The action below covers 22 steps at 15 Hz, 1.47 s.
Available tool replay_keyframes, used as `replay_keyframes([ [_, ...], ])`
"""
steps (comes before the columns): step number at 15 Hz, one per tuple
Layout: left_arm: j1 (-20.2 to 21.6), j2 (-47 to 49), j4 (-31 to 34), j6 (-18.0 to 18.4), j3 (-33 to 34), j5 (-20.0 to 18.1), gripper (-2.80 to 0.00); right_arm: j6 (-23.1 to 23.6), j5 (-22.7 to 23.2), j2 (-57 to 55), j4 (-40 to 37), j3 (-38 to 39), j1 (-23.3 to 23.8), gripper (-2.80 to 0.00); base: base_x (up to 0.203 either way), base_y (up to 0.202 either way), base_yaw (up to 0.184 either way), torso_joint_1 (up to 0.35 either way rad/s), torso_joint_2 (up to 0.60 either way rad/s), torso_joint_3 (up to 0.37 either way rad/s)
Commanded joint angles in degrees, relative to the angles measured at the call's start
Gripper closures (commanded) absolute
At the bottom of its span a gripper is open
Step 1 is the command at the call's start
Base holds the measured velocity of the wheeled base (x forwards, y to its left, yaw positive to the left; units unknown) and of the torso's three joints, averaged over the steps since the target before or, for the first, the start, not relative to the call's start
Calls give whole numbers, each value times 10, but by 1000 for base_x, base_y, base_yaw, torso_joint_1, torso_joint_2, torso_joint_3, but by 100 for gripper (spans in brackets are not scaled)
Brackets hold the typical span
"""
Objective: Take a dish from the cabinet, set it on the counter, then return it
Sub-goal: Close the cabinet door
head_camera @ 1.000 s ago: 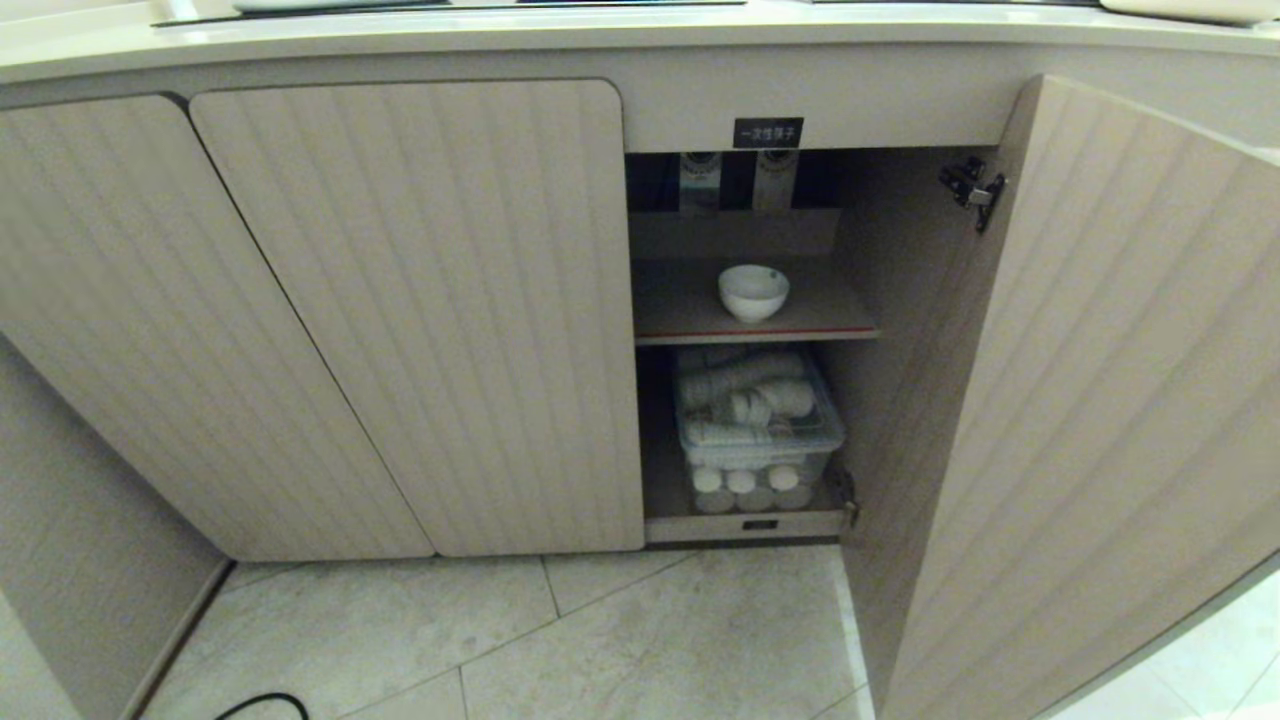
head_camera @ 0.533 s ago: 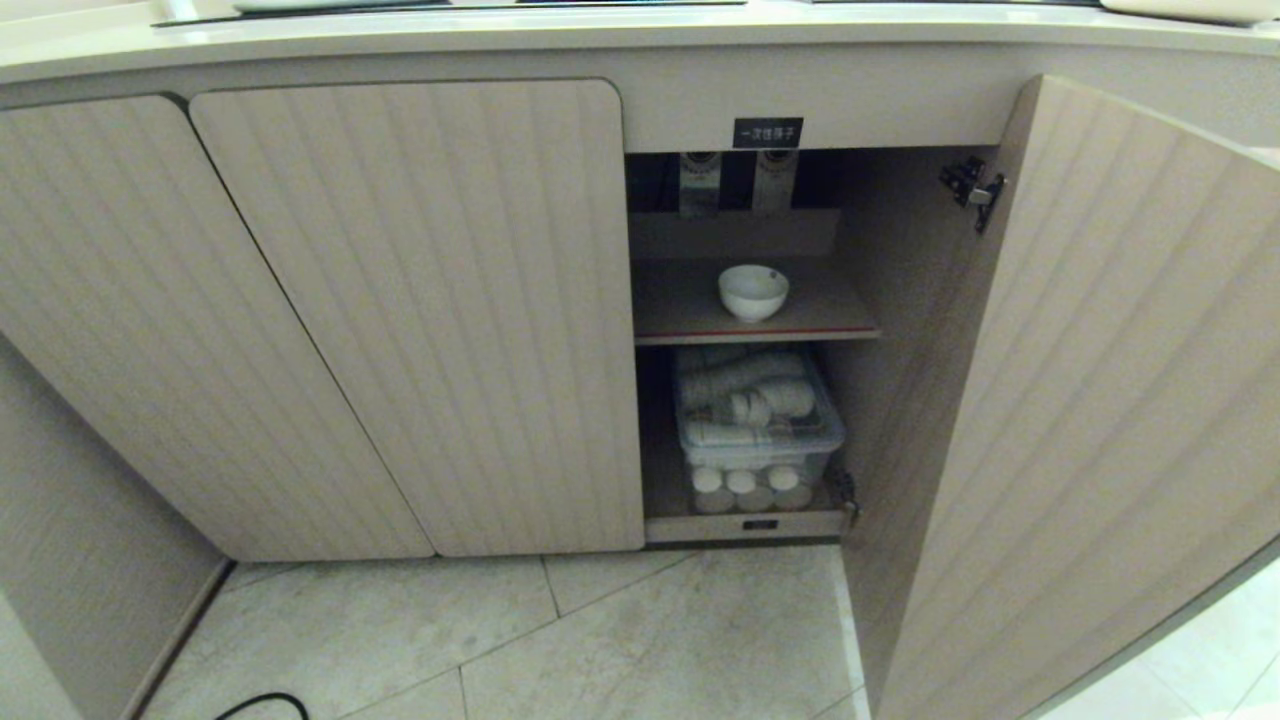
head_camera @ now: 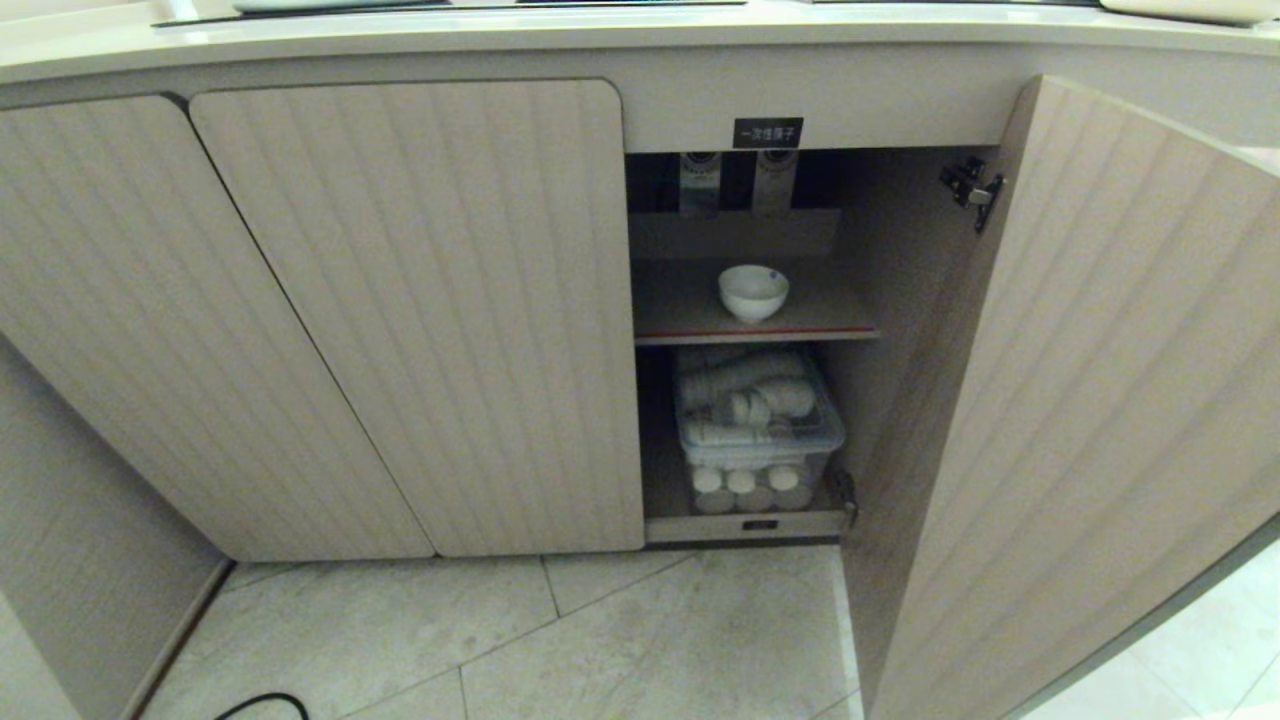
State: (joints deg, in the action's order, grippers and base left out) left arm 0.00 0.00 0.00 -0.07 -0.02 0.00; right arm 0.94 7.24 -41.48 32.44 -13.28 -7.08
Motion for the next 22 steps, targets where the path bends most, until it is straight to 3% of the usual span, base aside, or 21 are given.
replay_keyframes([
  [1, 0, 0, 0, 0, 0, 0, 0, -2, 1, -16, 6, 0, 0, 0, 0, 0, 0, 0, 0, 0],
  [14, 0, 0, 0, 0, 0, 0, 0, -45, 0, -99, 12, -39, -35, 0, 0, 0, 0, 0, 0, 0],
  [22, 0, 0, 0, 0, 0, 0, 0, -49, 0, -146, 12, -68, -41, 0, 0, 0, 0, 0, 0, 0],
])
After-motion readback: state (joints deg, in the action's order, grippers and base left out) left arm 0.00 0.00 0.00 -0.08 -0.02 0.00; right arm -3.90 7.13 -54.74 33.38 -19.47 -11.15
